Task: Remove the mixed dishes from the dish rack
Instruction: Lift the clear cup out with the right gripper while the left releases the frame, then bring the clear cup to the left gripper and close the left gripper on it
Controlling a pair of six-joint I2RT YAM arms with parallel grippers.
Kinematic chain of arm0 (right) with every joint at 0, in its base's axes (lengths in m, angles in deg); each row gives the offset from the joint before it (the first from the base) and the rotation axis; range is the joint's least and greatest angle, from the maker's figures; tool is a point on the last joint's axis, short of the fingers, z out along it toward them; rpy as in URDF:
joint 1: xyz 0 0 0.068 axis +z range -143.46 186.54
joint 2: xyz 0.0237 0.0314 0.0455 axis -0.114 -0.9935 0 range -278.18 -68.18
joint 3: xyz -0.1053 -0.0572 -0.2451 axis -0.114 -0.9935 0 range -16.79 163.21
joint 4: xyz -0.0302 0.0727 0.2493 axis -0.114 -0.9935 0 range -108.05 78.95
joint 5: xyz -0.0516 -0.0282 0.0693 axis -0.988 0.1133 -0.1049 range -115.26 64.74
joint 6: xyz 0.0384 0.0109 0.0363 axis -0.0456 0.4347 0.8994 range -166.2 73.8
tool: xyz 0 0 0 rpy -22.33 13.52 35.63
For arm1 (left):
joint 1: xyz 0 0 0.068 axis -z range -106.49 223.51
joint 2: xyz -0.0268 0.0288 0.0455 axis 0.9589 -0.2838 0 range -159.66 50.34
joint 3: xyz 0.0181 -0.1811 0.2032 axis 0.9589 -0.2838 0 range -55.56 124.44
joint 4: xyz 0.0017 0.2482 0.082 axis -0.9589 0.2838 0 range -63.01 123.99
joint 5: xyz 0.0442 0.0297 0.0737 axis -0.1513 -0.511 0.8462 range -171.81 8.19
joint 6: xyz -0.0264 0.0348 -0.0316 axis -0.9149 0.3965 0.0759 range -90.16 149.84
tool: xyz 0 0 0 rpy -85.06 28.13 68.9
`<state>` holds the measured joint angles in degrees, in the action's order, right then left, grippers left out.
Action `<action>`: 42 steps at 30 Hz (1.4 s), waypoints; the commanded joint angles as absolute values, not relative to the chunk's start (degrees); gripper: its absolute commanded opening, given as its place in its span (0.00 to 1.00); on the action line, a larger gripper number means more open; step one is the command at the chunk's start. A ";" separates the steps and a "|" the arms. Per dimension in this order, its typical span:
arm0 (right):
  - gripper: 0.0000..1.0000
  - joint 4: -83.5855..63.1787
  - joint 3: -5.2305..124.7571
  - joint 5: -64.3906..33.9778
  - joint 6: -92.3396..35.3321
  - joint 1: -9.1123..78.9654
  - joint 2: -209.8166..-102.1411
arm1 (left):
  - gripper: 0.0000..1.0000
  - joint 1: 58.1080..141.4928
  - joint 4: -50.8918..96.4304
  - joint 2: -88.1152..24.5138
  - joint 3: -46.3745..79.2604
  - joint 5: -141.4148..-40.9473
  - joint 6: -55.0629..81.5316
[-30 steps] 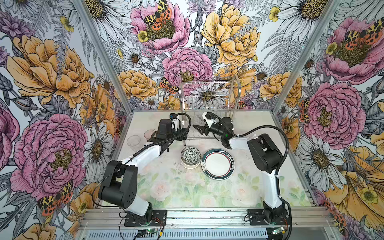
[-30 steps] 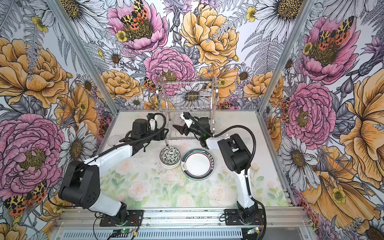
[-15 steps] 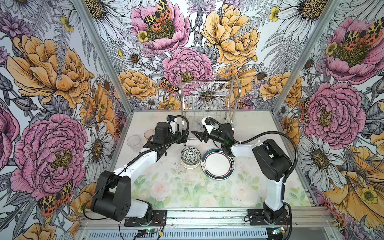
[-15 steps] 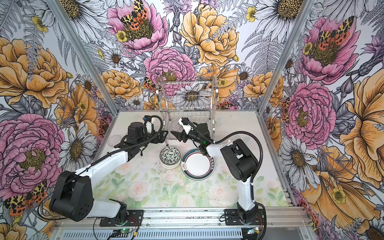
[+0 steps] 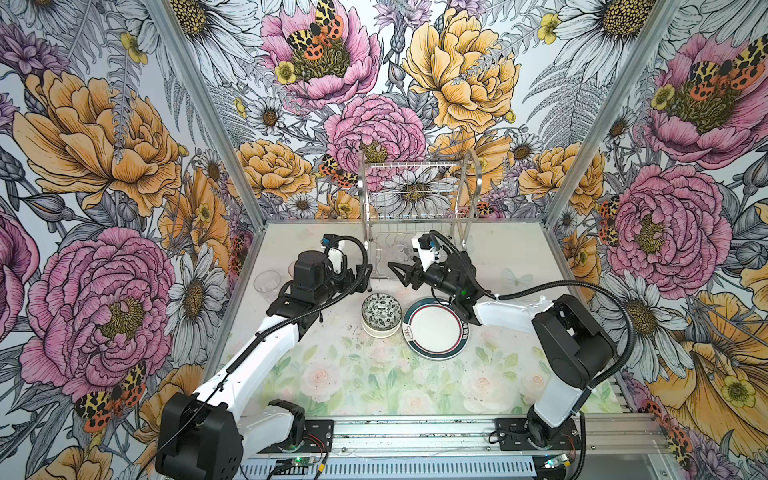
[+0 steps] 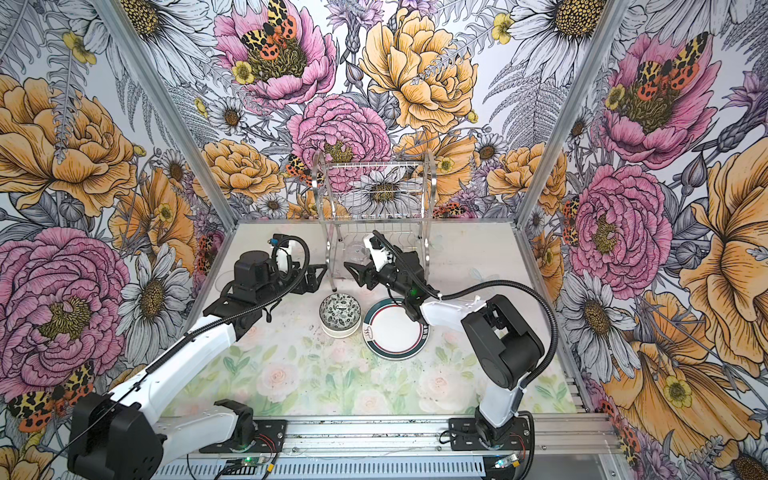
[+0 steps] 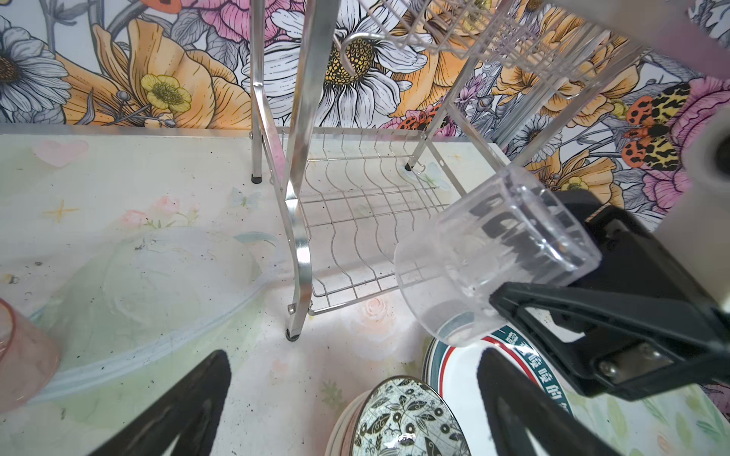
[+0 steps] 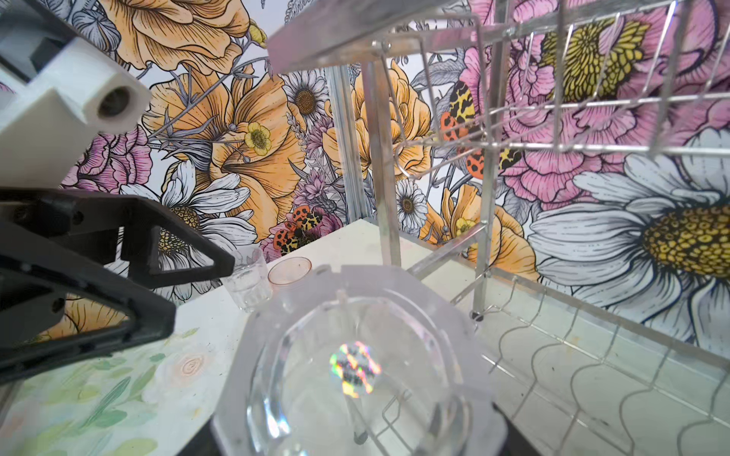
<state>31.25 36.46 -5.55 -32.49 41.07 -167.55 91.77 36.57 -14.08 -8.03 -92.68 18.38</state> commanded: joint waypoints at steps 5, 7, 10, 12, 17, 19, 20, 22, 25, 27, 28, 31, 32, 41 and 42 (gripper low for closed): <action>0.00 29.64 33.75 -10.49 -21.89 42.88 -161.07 | 0.97 92.10 40.72 -7.91 -11.26 -95.18 15.83; 0.00 27.77 33.87 -11.48 -19.03 43.17 -159.73 | 0.97 92.12 41.78 -6.89 -10.87 -95.92 14.96; 0.00 25.69 34.45 -11.91 -13.49 43.28 -158.35 | 0.98 92.08 42.90 -6.13 -10.01 -99.83 14.00; 0.00 26.38 34.32 -11.64 -9.81 43.28 -157.63 | 0.99 92.14 43.66 -5.73 -9.71 -101.68 13.33; 0.00 29.22 33.50 -12.13 0.75 43.28 -156.95 | 0.99 92.15 40.85 -3.51 -12.10 -104.51 10.02; 0.00 31.51 32.84 -12.34 4.22 43.28 -156.90 | 0.99 92.10 39.21 -2.80 -13.16 -105.71 8.65; 0.00 32.11 32.70 -12.38 5.44 43.28 -156.98 | 0.99 92.10 38.76 -2.72 -13.41 -106.24 8.21; 0.00 32.53 32.69 -12.51 7.87 43.28 -157.19 | 0.99 92.07 37.62 -2.74 -13.76 -107.46 7.32; 0.00 34.11 32.39 -12.93 11.36 43.28 -157.75 | 0.98 92.10 35.01 -3.08 -14.24 -109.52 5.57; 0.00 35.48 32.31 -12.91 13.80 43.28 -158.27 | 0.98 92.02 32.89 -3.39 -14.72 -110.60 4.37; 0.00 36.26 32.24 -12.87 15.23 43.28 -158.63 | 0.97 92.06 31.61 -3.60 -15.01 -110.95 3.66; 0.00 39.90 31.70 -12.29 19.02 43.27 -159.77 | 0.95 91.95 27.63 -4.50 -15.81 -112.20 1.07; 0.00 41.44 31.56 -12.00 19.99 43.28 -160.21 | 0.94 91.97 26.29 -4.91 -16.04 -112.68 0.21; 0.00 46.68 30.41 -11.55 25.24 43.28 -162.25 | 0.88 92.31 16.84 -9.32 -16.01 -117.09 -6.38; 0.00 46.90 30.33 -11.46 25.42 43.28 -162.30 | 0.87 92.51 16.43 -9.90 -15.68 -117.63 -6.91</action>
